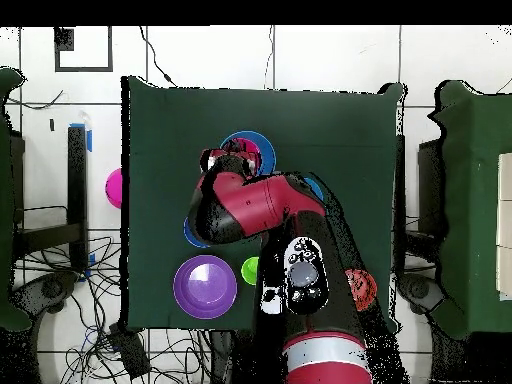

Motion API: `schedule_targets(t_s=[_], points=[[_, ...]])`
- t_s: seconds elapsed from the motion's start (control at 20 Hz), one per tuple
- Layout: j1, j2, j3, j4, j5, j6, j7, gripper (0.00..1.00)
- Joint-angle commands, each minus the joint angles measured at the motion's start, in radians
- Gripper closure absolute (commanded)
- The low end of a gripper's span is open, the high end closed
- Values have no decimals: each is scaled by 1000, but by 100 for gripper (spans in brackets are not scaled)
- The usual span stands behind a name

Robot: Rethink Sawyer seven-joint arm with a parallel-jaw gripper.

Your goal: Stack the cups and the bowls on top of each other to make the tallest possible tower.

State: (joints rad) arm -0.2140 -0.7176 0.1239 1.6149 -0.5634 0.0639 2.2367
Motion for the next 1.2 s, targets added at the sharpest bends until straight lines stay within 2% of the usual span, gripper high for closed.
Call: schedule_targets(t_s=[0.05, 0.5, 0.95, 1.2], points=[[-23, 60, 144, 82, -76, 117, -121, 100], [-45, 119, 177, 66, -110, 57, -112, 100], [46, 86, 58, 36, -104, 128, -94, 100], [54, 74, 38, 38, -103, 139, -102, 100]])
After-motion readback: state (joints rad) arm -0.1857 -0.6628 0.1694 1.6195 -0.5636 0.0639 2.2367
